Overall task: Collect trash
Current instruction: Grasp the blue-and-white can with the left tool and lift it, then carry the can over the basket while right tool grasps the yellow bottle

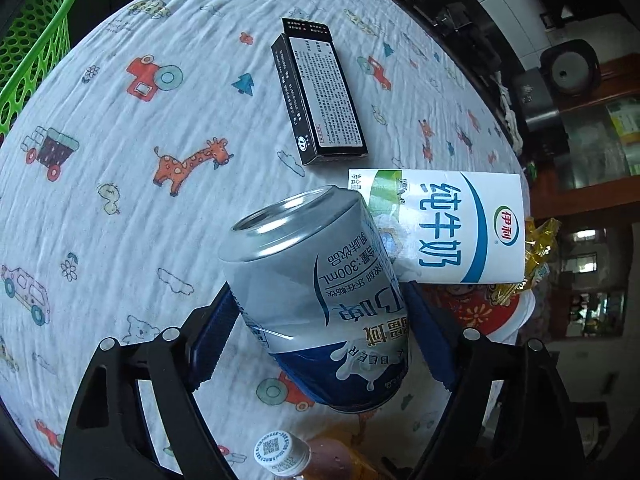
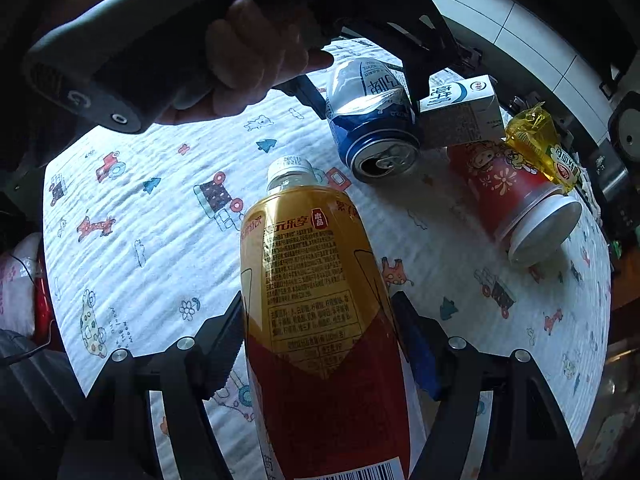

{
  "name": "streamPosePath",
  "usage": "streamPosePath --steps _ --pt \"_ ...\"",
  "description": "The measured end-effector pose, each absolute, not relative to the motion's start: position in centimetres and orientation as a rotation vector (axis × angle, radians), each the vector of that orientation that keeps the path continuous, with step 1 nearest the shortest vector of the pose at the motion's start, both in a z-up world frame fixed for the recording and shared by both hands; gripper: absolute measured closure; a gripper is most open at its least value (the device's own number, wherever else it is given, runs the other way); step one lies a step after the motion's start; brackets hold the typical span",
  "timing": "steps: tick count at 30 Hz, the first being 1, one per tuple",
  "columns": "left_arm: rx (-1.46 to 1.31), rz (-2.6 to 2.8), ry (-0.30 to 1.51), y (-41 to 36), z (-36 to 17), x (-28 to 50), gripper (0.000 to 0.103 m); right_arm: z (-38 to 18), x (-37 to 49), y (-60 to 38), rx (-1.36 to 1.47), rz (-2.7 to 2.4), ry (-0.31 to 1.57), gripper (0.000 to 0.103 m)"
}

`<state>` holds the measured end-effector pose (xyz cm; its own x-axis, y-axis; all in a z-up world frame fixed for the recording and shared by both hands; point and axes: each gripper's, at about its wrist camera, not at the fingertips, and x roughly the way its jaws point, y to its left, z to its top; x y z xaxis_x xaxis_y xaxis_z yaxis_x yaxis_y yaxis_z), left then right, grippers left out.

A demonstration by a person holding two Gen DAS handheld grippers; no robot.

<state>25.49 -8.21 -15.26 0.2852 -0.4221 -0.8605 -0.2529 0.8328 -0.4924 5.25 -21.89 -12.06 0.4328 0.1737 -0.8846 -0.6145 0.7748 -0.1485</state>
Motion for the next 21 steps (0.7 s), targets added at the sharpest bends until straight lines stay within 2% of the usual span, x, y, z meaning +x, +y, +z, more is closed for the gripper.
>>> streamPosePath --steps 8,21 --pt "-0.525 -0.142 1.224 -5.0 -12.1 24.1 0.023 -11.7 6.1 -20.8 -0.465 0.525 1.01 0.035" --pt "-0.5 -0.056 1.115 6.4 -9.0 23.6 0.024 -11.4 9.2 -14.8 -0.465 0.57 0.995 0.039"
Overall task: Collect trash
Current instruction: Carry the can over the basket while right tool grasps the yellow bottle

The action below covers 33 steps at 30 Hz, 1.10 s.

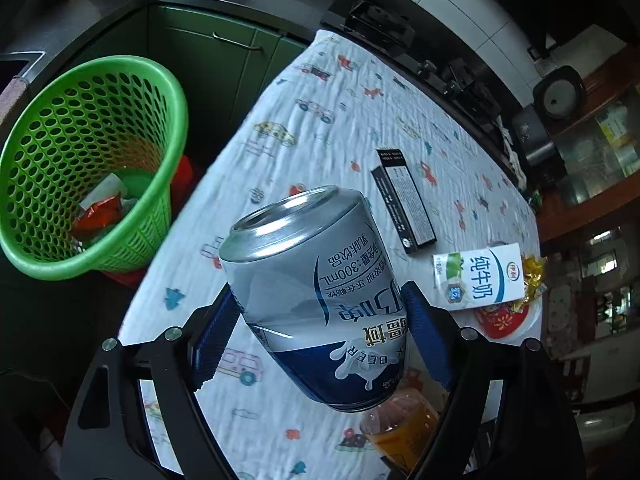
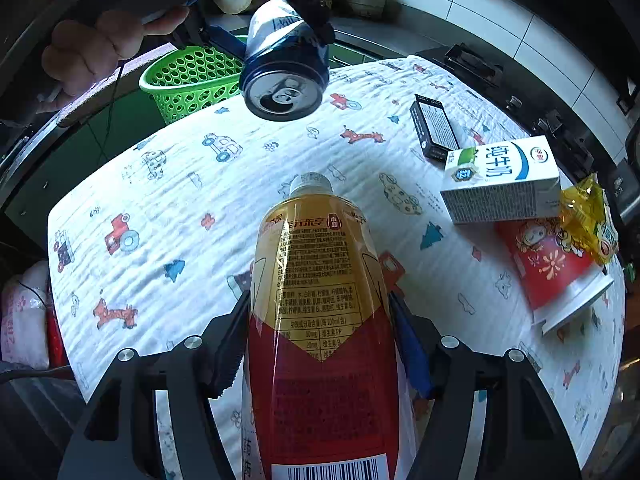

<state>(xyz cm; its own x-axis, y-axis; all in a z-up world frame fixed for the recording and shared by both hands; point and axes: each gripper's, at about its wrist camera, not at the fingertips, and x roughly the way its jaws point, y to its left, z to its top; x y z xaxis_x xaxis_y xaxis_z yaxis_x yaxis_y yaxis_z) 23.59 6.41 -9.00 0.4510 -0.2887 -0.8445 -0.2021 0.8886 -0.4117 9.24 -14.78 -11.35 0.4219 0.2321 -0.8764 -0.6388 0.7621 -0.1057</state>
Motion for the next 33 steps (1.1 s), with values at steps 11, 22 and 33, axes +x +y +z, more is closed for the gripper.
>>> streamPosePath --steps 11,22,33 --pt "-0.461 0.07 1.055 16.7 -7.7 24.3 0.024 -9.0 12.7 -9.9 -0.362 0.587 0.928 0.04" --pt "-0.425 0.218 1.144 27.8 -12.3 28.1 0.022 -6.8 18.9 0.3 -0.274 0.652 0.874 0.04" --pt "-0.493 0.232 1.216 33.1 -16.5 27.8 0.021 -9.0 24.7 9.0 -0.195 0.683 0.94 0.04"
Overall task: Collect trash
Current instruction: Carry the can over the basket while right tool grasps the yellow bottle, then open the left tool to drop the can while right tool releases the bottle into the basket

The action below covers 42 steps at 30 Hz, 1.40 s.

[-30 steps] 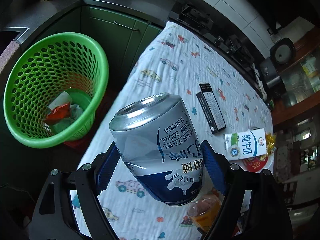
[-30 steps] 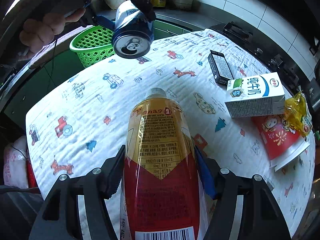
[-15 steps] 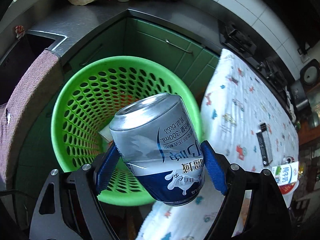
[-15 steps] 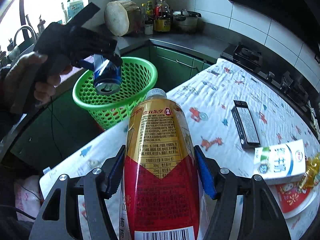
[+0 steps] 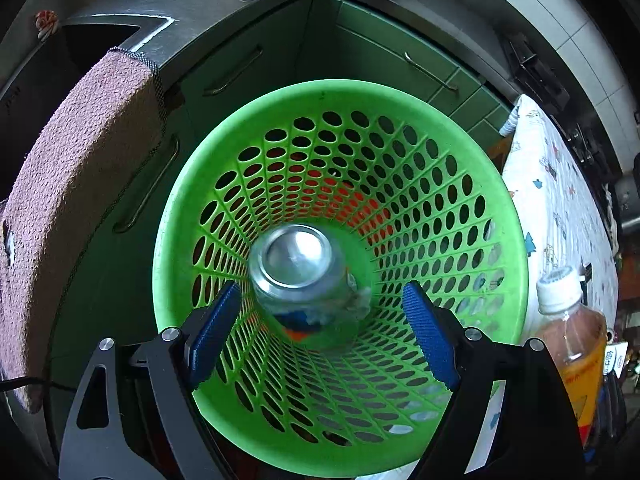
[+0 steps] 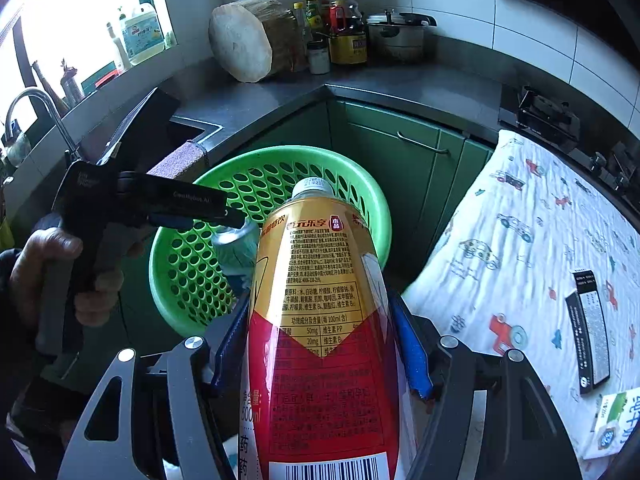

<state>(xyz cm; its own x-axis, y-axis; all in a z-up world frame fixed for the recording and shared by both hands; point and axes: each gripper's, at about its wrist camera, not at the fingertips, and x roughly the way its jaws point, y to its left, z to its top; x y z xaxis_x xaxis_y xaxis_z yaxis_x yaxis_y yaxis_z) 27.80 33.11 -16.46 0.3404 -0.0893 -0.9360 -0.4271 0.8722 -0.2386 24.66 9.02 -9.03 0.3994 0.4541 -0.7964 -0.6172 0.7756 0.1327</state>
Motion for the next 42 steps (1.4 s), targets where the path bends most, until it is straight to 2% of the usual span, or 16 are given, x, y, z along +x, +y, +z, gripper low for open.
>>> streamPosePath --steps 16,22,30,42 --pt "-0.55 0.203 1.148 35.3 -14.4 25.5 0.018 -12.2 28.2 15.6 -0.157 0.676 1.002 0.04" --pt "-0.524 0.191 1.124 34.9 -13.2 25.3 0.018 -10.9 27.5 14.9 -0.131 0.687 0.955 0.028" --pt "-0.491 0.15 1.115 32.0 -11.8 25.8 0.017 -8.0 24.7 9.7 -0.122 0.641 0.88 0.025" --pt "-0.403 0.015 1.111 21.7 -9.7 26.6 0.017 -6.7 18.8 -4.5 -0.073 0.454 0.85 0.025"
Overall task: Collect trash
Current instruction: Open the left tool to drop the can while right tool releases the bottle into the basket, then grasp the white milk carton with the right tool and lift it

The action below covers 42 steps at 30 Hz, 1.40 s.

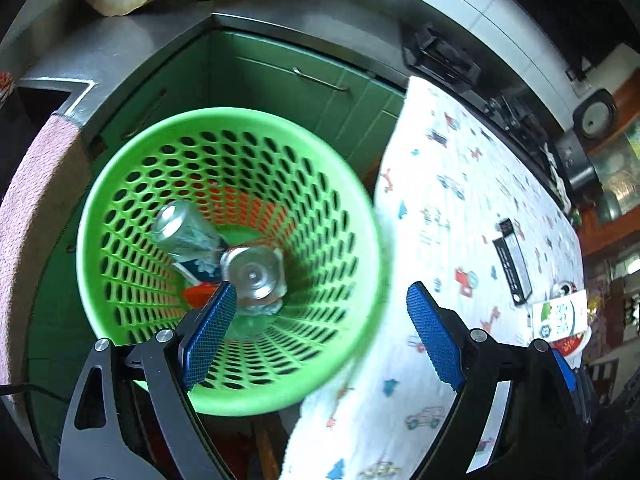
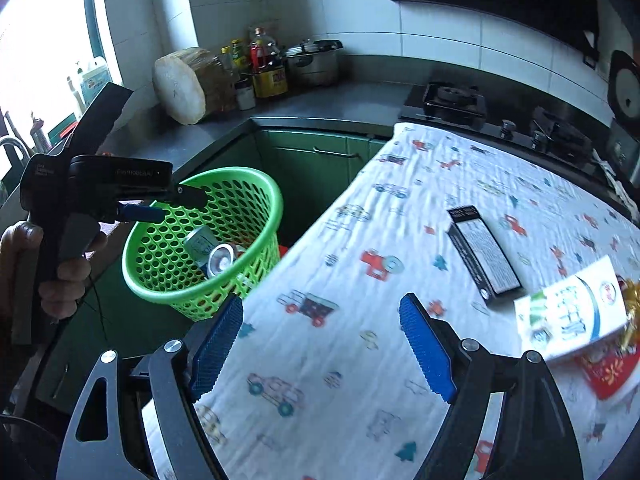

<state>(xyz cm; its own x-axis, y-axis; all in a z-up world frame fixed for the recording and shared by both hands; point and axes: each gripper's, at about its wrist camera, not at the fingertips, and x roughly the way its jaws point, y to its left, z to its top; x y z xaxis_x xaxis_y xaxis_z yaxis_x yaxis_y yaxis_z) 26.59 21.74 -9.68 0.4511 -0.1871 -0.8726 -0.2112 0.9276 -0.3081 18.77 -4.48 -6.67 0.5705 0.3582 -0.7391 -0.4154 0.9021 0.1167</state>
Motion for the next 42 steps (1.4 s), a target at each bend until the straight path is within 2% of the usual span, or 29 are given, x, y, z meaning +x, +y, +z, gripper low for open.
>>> streamPosePath --steps 12,20,42 --pt "-0.324 -0.068 1.137 12.7 -9.0 26.9 0.017 -8.6 14.9 -17.2 0.094 0.256 0.887 0.025" --pt "-0.283 -0.098 1.137 9.7 -8.0 25.9 0.015 -8.8 14.8 -22.2 0.164 0.193 0.878 0.025" --pt "-0.18 -0.258 1.148 0.8 -5.4 29.2 0.015 -11.6 18.8 -25.1 0.375 0.122 0.875 0.033"
